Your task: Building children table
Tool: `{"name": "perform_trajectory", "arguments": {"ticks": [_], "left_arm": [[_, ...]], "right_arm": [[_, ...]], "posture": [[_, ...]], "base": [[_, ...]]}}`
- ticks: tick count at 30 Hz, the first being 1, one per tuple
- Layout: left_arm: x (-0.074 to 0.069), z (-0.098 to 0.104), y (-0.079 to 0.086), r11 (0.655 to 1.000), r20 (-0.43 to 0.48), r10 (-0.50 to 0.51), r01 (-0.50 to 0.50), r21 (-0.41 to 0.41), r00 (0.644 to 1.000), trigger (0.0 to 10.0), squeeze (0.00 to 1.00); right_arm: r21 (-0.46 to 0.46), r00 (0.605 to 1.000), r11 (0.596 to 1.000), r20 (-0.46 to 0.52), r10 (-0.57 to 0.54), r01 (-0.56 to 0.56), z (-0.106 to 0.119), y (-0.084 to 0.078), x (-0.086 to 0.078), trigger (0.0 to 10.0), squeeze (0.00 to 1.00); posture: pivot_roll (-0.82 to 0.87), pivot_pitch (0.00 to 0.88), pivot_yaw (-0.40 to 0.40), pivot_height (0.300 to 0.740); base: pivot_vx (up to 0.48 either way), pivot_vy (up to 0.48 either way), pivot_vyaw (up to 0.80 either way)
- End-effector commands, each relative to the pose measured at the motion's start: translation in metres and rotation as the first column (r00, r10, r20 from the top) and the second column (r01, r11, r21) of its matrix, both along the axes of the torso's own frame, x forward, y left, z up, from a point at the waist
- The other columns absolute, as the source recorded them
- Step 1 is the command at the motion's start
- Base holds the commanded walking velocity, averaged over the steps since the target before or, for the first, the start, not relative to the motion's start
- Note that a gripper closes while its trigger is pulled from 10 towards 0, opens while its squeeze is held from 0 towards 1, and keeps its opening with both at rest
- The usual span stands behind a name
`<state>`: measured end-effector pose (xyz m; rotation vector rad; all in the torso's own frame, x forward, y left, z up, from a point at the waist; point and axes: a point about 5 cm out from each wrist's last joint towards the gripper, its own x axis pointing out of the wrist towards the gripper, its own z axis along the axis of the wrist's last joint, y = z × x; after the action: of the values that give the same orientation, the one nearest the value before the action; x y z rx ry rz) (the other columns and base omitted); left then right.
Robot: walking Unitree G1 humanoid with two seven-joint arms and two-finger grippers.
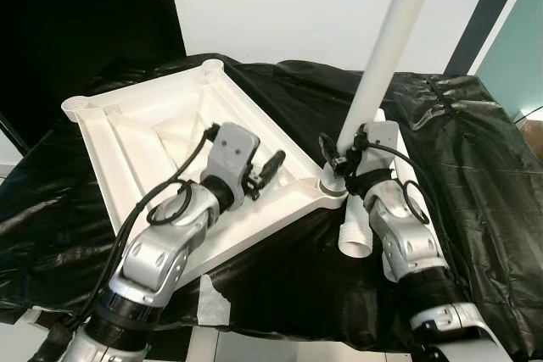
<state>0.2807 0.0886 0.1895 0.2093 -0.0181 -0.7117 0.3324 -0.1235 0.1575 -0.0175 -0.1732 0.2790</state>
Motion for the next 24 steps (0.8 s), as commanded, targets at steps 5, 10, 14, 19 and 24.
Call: {"name": "perform_trajectory", "arguments": {"ticks": [5, 10, 14, 19, 24], "left_arm": [[-0.016, -0.005, -0.01, 0.967, -0.035, -0.246, 0.247, 0.056, 0.969, 10.0, 0.0], [-0.019, -0.01, -0.009, 0.963, -0.055, -0.255, 0.259, 0.076, 0.965, 10.0, 0.0], [-0.019, -0.009, -0.008, 0.965, -0.049, -0.248, 0.251, 0.074, 0.968, 10.0, 0.0], [-0.019, -0.007, -0.008, 0.967, -0.04, -0.243, 0.245, 0.072, 0.969, 10.0, 0.0], [-0.018, -0.005, -0.008, 0.966, -0.032, -0.245, 0.247, 0.076, 0.969, 10.0, 0.0]], "right_arm": [[0.014, 0.996, 0.999, -0.074, 0.043, -0.042, -0.015, 0.005, -0.003, 10.0, 0.0], [0.057, 0.993, 0.998, -0.105, 0.046, -0.04, -0.018, 0.004, -0.003, 10.0, 0.0], [0.124, 0.989, 0.992, -0.147, 0.027, -0.009, -0.024, -0.003, -0.005, 10.0, 0.0], [-0.041, 0.993, 0.997, -0.107, 0.053, -0.058, -0.029, -0.007, -0.009, 10.0, 0.0], [-0.127, 0.986, 0.984, -0.13, 0.109, -0.125, -0.042, -0.002, -0.016, 10.0, 0.0]], "posture": [[0.02, 0.0, -0.017, 0.74], [0.02, 0.002, -0.018, 0.74], [0.02, 0.006, -0.02, 0.74], [0.02, 0.006, -0.019, 0.74], [0.02, 0.008, -0.014, 0.74]], "base": [[0.0, 0.0, 0.0], [0.0, 0.0, 0.0], [0.0, 0.0, 0.0], [0.0, 0.0, 0.0], [0.0, 0.0, 0.0]]}}
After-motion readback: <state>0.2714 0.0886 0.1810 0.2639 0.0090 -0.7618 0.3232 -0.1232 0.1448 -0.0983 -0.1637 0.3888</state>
